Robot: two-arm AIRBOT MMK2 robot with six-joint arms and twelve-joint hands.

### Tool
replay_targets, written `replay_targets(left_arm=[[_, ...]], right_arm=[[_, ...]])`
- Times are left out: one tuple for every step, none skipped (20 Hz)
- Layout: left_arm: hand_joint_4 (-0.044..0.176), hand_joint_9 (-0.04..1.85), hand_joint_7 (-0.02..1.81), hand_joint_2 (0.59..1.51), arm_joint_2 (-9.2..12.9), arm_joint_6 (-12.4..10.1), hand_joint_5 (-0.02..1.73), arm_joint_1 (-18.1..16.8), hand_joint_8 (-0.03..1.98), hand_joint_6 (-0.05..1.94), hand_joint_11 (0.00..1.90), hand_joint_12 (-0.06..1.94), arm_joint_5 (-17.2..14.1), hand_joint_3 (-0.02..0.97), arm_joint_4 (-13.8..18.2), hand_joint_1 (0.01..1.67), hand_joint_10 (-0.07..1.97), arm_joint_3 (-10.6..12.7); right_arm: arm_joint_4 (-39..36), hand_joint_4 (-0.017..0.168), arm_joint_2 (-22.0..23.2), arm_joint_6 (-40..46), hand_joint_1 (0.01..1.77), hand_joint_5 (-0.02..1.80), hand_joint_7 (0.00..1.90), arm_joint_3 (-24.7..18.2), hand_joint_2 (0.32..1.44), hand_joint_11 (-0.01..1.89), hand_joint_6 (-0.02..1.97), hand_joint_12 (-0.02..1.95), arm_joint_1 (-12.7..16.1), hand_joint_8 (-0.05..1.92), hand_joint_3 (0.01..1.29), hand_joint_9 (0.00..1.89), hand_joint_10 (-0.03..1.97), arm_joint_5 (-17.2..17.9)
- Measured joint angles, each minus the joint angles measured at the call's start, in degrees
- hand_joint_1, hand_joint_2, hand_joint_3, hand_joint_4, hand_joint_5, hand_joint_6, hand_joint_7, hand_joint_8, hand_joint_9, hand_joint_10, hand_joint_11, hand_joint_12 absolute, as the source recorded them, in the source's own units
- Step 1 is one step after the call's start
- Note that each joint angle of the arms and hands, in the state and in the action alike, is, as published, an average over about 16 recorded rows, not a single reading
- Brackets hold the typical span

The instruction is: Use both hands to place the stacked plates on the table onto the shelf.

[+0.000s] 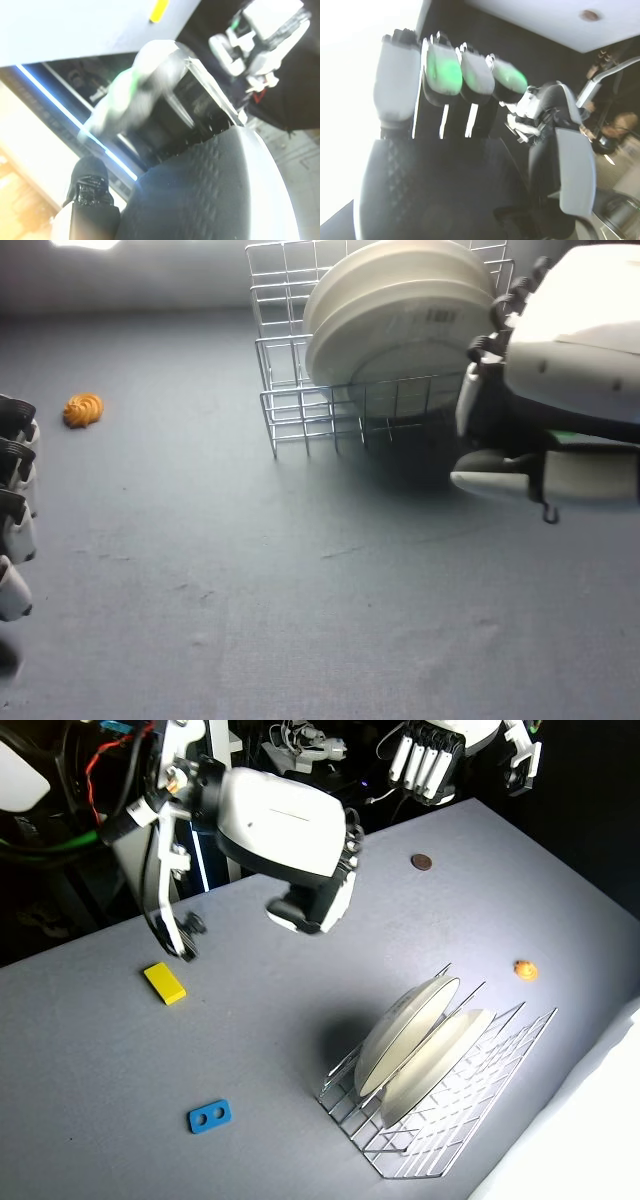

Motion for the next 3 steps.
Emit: replay_targets(left_arm=[[0.066, 1.29, 1.29, 1.304, 0.0, 0.0, 1.14, 0.0, 1.71, 1.63, 1.23, 1.78, 0.0, 0.003, 0.0, 0.22, 1.77, 0.0], [0.072, 1.37, 1.36, 1.312, 0.0, 0.0, 1.2, 0.0, 1.83, 1.77, 1.32, 1.88, 0.0, 0.003, 0.0, 0.24, 1.88, 0.0], [0.078, 1.45, 1.43, 1.318, 0.0, 0.0, 1.28, 0.0, 1.89, 1.85, 1.41, 1.92, 0.0, 0.002, 0.0, 0.26, 1.93, 0.0]], right_arm=[[0.0, 0.021, 0.6, 0.0, 0.39, 1.17, 1.31, -0.7, 1.19, 1.48, 1.8, 1.9, -0.5, 1.79, 0.01, 1.37, 1.85, 0.1], [0.0, 0.023, 1.1, -0.1, 0.4, 1.2, 1.34, -1.5, 1.2, 1.55, 1.88, 1.92, -0.9, 1.86, 0.01, 1.41, 1.89, 0.2], [0.0, 0.025, 1.7, -0.1, 0.41, 1.22, 1.36, -2.2, 1.21, 1.59, 1.91, 1.92, -1.4, 1.89, 0.01, 1.44, 1.91, 0.4]])
